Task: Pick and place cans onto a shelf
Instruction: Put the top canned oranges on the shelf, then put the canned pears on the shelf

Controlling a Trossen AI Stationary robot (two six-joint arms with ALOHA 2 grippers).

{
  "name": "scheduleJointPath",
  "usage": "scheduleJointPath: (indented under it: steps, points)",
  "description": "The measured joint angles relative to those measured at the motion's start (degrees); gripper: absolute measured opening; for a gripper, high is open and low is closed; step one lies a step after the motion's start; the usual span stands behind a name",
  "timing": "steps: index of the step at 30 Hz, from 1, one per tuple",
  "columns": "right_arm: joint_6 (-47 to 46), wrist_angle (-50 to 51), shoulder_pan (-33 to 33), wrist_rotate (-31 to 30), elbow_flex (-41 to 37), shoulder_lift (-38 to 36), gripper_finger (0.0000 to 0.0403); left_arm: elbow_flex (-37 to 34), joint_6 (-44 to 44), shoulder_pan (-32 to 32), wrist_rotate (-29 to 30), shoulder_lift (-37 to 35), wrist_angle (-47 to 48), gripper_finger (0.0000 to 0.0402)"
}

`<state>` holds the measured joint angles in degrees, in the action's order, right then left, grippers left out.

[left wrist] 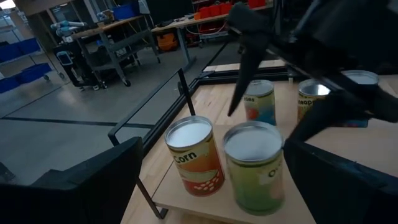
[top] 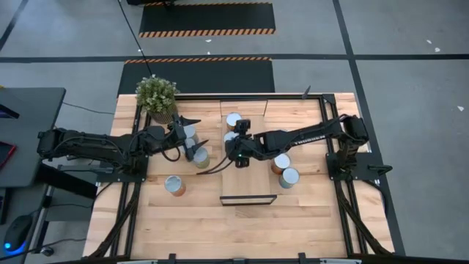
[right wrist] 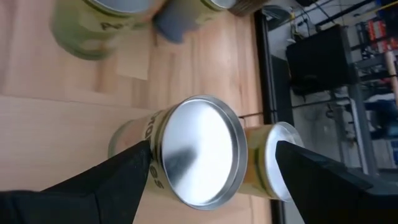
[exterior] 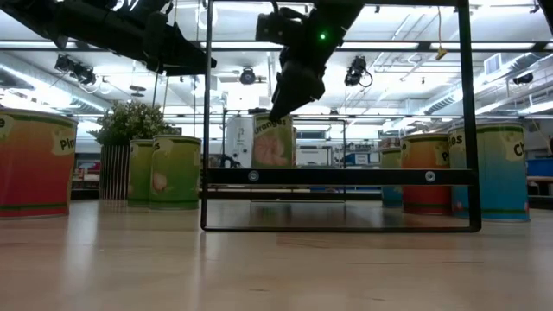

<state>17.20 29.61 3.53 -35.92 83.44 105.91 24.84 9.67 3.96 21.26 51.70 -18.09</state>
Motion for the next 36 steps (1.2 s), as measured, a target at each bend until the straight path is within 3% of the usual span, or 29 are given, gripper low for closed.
scheduleJointPath:
  steps: [10,16,21,29,36]
  points:
    - [0.58,2.14,-0.80,-0.39,0.91,-0.59,0.0354,0.00,-0.18,-0.09,0.36,-0.13,0.07,0.0396]
    - [-2.69,5.19,1.75,0.93,0.91,-6.50,0.0354,0.33,-4.88,-0.40,4.77,-1.62,5.55,0.0396]
    - [-3.23,-0.25,1.77,4.35,-5.69,-10.56,0.0354,7.81,-9.12,-0.27,-1.64,-1.48,19.55,0.0396]
    - [-2.33,-9.18,3.47,4.51,-16.89,-17.84,0.0354,16.72,-19.07,-0.97,-2.77,-0.70,41.13,0.0396]
    - [-3.53,-14.09,4.59,4.48,-25.23,-23.71,0.0354,17.62,-30.31,-1.14,-18.67,-0.72,49.69,0.0396]
